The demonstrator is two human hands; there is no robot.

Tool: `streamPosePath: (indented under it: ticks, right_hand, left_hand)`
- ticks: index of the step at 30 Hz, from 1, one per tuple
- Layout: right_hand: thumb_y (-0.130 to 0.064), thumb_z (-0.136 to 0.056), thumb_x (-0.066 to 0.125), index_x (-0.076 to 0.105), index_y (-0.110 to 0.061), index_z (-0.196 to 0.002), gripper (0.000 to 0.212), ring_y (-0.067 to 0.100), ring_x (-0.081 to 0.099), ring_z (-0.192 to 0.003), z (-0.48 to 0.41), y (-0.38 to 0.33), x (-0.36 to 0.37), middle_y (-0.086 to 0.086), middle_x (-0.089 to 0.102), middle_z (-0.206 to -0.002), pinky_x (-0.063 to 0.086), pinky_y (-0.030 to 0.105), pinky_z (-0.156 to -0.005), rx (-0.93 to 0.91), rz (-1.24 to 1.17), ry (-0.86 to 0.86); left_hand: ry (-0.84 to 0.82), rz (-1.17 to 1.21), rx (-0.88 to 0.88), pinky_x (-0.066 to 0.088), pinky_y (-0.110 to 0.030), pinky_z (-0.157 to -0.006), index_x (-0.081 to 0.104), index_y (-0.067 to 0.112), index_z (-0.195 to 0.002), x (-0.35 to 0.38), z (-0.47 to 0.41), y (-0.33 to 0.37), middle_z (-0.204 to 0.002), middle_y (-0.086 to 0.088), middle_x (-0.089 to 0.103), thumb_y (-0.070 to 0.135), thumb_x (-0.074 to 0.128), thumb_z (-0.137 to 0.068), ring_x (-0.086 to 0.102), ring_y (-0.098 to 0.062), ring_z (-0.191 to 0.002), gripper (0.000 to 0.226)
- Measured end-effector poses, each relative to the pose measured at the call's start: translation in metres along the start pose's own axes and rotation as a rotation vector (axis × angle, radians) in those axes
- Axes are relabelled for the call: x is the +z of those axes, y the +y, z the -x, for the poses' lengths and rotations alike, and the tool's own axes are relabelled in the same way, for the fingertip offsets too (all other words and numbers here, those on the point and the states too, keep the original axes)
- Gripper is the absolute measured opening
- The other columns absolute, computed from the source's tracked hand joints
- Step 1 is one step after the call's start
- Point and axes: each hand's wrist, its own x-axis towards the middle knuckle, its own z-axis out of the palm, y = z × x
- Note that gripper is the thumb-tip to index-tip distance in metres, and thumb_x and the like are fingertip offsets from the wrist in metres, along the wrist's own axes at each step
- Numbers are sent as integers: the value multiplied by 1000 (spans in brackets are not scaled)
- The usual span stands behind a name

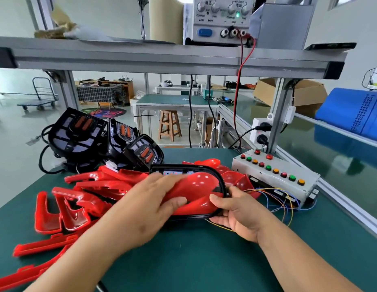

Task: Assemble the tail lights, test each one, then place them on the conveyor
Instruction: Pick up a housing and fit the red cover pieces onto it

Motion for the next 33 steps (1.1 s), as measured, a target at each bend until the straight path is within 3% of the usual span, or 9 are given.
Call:
streamPosePath:
  ticks: [2,4,7,9,14,20,27,33]
  right_hand:
    - [-2,-89,64,51,-16,-123,39,30,66,-108,1,0,0,13,65,-123,57,41,-81,-1,-13,-8]
    - [-1,-89,64,51,-17,-123,40,31,65,-108,0,1,0,14,64,-124,55,43,-85,-4,-14,-4]
    - [-1,-88,65,52,-16,-120,37,28,67,-102,0,1,1,13,65,-122,57,39,-78,-5,-7,5]
    - [-1,-88,65,53,-16,-119,36,27,68,-101,0,0,1,13,66,-119,57,39,-77,-3,-6,2]
    - [0,-88,65,52,-16,-119,37,30,67,-103,1,-1,1,14,67,-118,56,43,-85,-6,-20,-1]
    - [1,-88,64,54,-16,-114,32,28,68,-98,3,-2,1,15,68,-115,58,40,-76,-7,-22,-2]
    - [2,-88,64,53,-15,-117,35,26,70,-94,2,-1,-1,14,69,-112,59,37,-71,-12,-29,-26]
    - [2,-86,66,53,-17,-120,41,27,70,-95,0,1,-2,13,69,-112,58,43,-82,-27,-23,-26]
  left_hand:
    - [51,-59,-17,30,-12,-80,24,49,-147,-9,-13,-6,-103,24,35,53,44,-92,45,-1,-96,58]
    - [93,-144,-28,38,-23,-84,23,48,-147,-17,-27,-11,-109,21,44,50,49,-93,51,-10,-103,60]
    - [98,-230,-59,47,-32,-88,46,43,-131,-23,-50,-18,-118,10,62,50,59,-88,58,-18,-110,45]
    - [39,-258,-57,47,-32,-90,55,43,-122,-22,-62,-21,-115,14,62,52,61,-87,57,-15,-110,36]
    - [-37,-252,0,45,-33,-95,57,43,-129,-3,-74,-27,-107,19,49,48,61,-89,53,-12,-110,41]
    - [19,-166,90,36,-19,-93,58,34,-131,14,-80,-32,-101,15,45,38,64,-90,50,-10,-105,42]
    - [-32,-123,135,33,-17,-90,61,31,-129,11,-91,-36,-98,16,45,35,67,-88,48,-7,-99,42]
    - [-34,-99,183,34,-16,-88,61,32,-129,10,-90,-38,-95,19,42,33,68,-87,42,-1,-91,42]
